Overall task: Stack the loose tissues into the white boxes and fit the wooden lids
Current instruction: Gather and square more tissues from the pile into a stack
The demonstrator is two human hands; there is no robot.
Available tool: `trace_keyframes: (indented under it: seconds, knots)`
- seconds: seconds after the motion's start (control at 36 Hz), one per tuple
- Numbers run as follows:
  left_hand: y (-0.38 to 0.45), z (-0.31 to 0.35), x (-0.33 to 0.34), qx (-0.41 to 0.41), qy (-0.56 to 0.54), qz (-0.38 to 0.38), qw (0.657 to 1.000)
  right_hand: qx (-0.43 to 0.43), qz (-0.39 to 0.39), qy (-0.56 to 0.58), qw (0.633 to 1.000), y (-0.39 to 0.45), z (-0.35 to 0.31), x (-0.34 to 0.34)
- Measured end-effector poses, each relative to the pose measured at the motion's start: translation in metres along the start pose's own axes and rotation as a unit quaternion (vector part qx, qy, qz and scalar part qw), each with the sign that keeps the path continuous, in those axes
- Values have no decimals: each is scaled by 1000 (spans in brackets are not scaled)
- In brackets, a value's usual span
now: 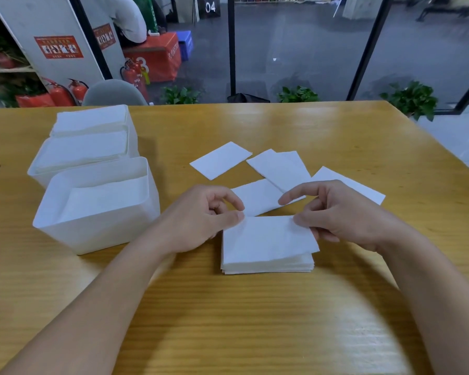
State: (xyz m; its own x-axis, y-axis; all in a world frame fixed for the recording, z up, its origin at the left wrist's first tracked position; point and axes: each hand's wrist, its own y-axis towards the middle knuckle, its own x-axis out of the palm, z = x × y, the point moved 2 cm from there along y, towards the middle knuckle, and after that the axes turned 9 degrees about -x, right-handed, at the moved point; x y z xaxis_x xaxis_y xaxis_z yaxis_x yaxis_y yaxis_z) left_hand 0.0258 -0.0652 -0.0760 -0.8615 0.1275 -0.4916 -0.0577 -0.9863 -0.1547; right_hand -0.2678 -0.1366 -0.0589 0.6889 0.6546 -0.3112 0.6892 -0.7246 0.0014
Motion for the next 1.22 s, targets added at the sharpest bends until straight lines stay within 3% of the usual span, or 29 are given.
trace_keyframes:
  seconds: [0.33, 0.47, 0.53, 0.72, 0.97, 1.08, 1.22]
  knots:
    - [5, -7, -3, -1, 57, 32, 998, 2, -22, -118, 993, 0, 5, 2]
    - [17, -8, -3, 30, 29, 158, 987, -45, 61, -138, 987, 5, 6, 5]
    - [25, -6, 0, 24, 60, 196, 978, -58, 82, -163, 981, 9, 8, 11]
    - [46, 4, 21, -10, 221, 190, 956, -68, 75, -203, 974, 11, 14, 23]
    - [47, 0, 17, 6, 122, 201, 972, -49, 60, -206, 976, 11, 15, 25]
    - [44, 0, 8, 30, 1, 209, 978, -43, 64, -207, 975, 10, 14, 25]
    - [38, 2, 5, 5, -137, 179, 974, -47, 72, -221, 971, 10, 14, 27]
